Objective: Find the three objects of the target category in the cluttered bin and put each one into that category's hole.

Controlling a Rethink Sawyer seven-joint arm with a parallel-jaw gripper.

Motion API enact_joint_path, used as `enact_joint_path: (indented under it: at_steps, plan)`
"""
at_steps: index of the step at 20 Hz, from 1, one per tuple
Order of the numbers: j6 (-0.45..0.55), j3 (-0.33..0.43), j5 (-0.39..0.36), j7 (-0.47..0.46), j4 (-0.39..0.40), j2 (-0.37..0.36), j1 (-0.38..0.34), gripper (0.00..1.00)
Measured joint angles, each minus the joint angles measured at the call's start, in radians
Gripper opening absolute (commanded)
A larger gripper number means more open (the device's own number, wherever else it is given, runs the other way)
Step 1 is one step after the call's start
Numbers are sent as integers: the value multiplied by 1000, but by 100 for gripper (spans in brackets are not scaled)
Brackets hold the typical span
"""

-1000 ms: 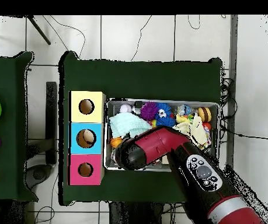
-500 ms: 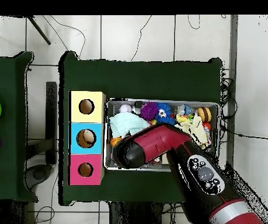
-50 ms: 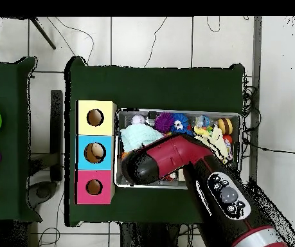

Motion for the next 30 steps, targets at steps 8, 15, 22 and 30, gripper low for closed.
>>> enact_joint_path:
  at_steps: [8, 15, 22, 30]
  plan:
    - [53, 20, 46, 0, 6, -56, 0, 0]
    - [90, 42, 70, 0, 10, -95, 0, 0]
    - [131, 58, 102, 0, 15, -133, 0, 0]
    - [148, 68, 122, 0, 21, -169, 0, 0]
